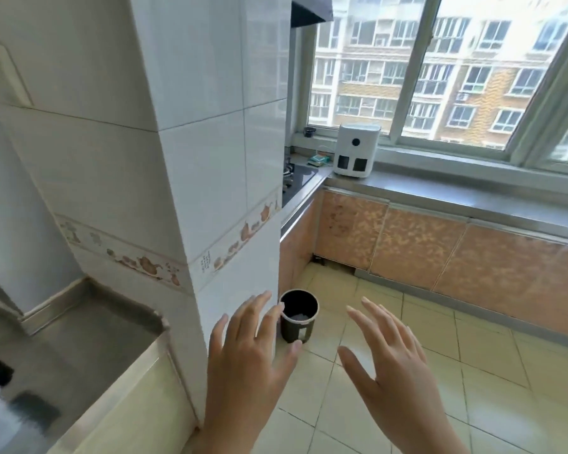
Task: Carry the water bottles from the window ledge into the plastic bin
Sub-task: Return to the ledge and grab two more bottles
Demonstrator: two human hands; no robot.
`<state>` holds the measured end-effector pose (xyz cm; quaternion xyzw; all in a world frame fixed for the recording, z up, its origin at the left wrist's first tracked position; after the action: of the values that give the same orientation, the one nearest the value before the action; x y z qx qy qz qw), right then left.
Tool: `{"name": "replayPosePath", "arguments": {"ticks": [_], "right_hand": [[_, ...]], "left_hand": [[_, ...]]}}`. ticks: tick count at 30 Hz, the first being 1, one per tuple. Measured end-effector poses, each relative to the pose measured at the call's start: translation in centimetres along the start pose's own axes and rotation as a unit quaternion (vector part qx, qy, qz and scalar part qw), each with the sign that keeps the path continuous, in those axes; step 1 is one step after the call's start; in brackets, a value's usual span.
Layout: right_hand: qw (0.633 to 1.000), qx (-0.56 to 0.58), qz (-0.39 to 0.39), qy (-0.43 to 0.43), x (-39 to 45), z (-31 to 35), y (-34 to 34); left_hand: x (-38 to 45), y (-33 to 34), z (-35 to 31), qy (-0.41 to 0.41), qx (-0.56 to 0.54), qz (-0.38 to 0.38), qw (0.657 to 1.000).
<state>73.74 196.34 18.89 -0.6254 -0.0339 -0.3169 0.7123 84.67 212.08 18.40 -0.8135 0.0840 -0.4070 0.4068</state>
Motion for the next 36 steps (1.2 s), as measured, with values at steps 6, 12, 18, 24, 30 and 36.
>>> {"name": "replayPosePath", "arguments": {"ticks": [6,12,18,24,30,36], "right_hand": [[0.998,-0.007,-0.028,0.064,-0.5,-12.9,-3.0],[0.993,-0.024,-0.037,0.113,-1.8,-25.8,-6.3],[0.981,-0.033,-0.055,0.181,-3.3,-36.9,-9.7],[0.963,-0.038,-0.068,0.257,-3.5,-46.3,-11.4],[0.945,-0.060,-0.081,0.311,-1.8,-56.5,-12.2],[0.921,-0.087,-0.090,0.368,1.5,-67.8,-12.5]], "left_hand": [[3.1,8.5,-11.0,0.048,-0.067,0.027,0.996],[5.3,16.0,-22.7,0.094,-0.100,0.057,0.989],[7.6,22.6,-32.5,0.149,-0.129,0.094,0.976],[10.8,29.3,-40.7,0.202,-0.159,0.129,0.958],[14.9,38.0,-47.9,0.237,-0.187,0.158,0.940],[20.7,47.6,-56.7,0.266,-0.226,0.172,0.921]]}}
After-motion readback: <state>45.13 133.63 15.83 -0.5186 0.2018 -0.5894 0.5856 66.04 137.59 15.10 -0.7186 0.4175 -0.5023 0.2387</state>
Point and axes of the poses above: each hand's wrist, its own x-axis towards the middle knuckle, its own y-axis out of the palm, z = x × y, the point moved 6 cm from there along x, towards the middle knuckle, and after that the axes turned 7 degrees about -x, right-handed, at the moved point
